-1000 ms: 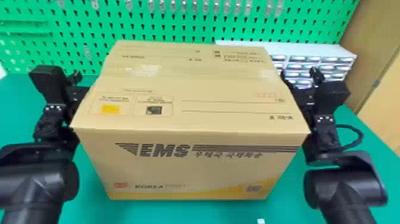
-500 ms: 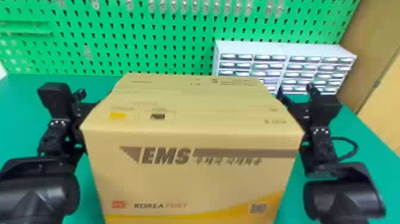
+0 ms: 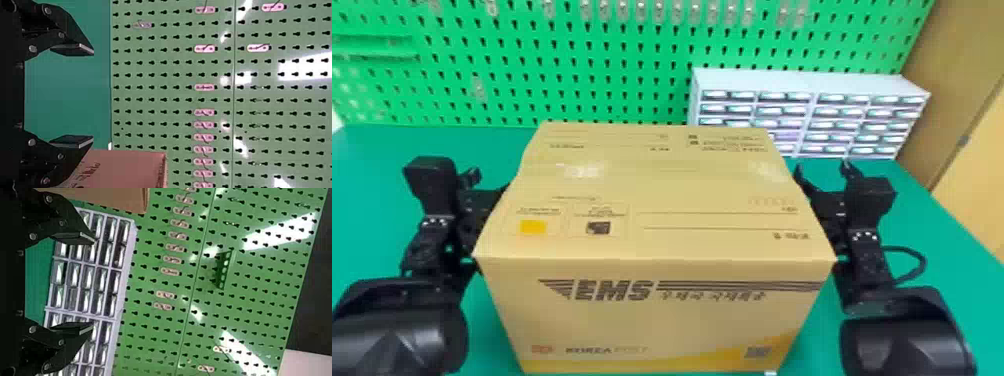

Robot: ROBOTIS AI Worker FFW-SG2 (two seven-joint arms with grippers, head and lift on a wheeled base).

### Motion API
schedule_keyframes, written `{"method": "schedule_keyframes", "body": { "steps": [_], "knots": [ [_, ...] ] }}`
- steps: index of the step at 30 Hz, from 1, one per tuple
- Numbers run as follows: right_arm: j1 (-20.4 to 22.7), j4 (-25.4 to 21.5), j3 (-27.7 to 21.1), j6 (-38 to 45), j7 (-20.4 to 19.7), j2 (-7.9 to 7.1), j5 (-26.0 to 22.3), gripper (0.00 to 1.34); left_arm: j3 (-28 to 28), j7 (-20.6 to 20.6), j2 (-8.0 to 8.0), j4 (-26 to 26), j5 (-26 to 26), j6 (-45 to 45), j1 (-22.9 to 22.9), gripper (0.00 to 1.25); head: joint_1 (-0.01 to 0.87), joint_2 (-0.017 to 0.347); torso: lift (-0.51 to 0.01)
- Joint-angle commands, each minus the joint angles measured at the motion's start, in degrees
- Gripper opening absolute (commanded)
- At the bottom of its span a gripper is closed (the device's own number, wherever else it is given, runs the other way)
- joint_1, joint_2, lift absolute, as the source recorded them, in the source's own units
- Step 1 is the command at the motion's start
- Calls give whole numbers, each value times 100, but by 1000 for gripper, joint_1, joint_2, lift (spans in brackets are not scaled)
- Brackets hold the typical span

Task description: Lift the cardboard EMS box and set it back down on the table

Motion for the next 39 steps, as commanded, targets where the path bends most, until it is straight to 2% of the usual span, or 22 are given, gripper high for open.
{"method": "schedule_keyframes", "body": {
  "steps": [1,6,21,31,39],
  "knots": [
    [43,74,-16,9,0,25,-42,847,44,0,0,64,-9,0,15,785,678,-14,-93],
    [78,48,-148,-35,0,69,-60,848,131,0,0,64,-17,0,15,785,678,-14,-93],
    [315,-445,-658,9,0,121,37,848,518,0,0,-15,-17,0,6,785,678,-14,-93],
    [552,-585,-1115,0,0,245,-42,845,808,0,0,-59,18,0,94,785,678,-14,-93],
    [640,-638,-1273,-44,0,253,-42,845,852,0,0,-67,35,0,120,785,678,-14,-93]
  ]
}}
